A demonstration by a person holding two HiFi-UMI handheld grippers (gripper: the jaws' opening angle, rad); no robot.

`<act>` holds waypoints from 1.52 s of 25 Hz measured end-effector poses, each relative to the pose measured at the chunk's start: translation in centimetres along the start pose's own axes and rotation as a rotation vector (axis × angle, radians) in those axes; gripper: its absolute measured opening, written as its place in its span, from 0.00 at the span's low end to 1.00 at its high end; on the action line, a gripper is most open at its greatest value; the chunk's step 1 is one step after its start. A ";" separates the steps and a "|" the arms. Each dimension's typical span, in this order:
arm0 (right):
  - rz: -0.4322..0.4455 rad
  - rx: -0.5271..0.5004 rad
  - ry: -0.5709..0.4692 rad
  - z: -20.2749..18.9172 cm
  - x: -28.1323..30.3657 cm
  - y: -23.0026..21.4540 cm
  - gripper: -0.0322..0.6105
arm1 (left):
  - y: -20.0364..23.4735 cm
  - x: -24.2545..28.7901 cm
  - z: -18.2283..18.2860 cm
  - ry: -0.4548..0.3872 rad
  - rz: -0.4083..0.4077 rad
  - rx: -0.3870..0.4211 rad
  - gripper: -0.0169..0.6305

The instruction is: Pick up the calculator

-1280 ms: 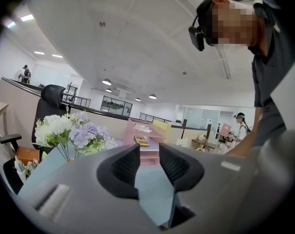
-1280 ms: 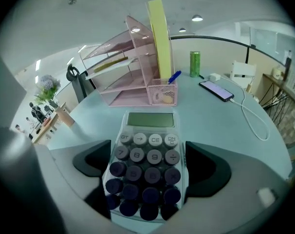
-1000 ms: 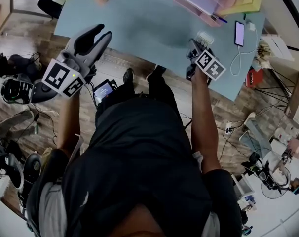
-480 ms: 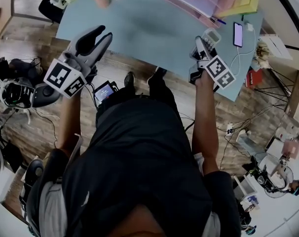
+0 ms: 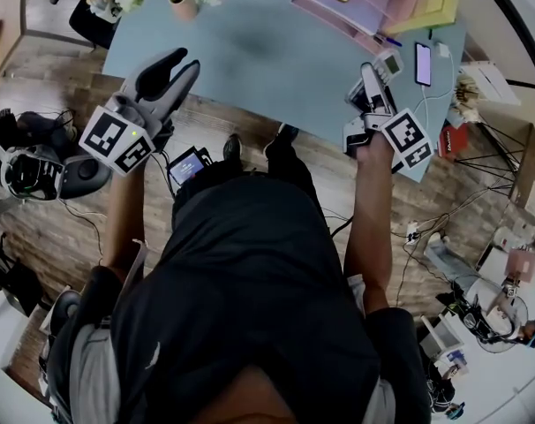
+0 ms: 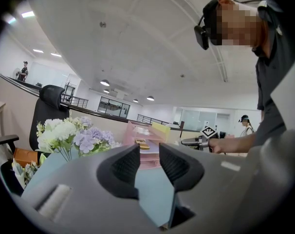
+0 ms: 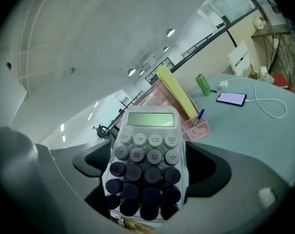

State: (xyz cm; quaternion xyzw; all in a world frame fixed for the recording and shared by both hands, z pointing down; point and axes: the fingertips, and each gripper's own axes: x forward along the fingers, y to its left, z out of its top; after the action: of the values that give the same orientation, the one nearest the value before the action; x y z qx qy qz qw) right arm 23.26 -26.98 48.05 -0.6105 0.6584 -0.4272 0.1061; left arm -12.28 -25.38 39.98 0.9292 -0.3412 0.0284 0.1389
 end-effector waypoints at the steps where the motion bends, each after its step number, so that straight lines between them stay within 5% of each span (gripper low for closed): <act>1: 0.012 0.020 -0.004 0.1 -0.1 0.3 0.79 | 0.0 0.0 0.0 -0.001 -0.001 0.000 0.27; 12: 0.132 0.139 -0.060 1.8 -1.3 3.1 0.80 | 0.3 -0.2 0.4 -0.009 -0.004 -0.008 0.27; 38: 0.154 0.067 -0.111 3.9 -4.7 5.2 0.80 | -0.9 -0.8 0.4 -0.024 -0.011 -0.033 0.27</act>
State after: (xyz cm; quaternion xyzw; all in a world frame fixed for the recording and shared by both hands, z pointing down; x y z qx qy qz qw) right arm 23.27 -25.05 40.27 -0.5768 0.6819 -0.4051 0.1956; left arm -12.32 -24.36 39.26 0.9290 -0.3380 0.0108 0.1504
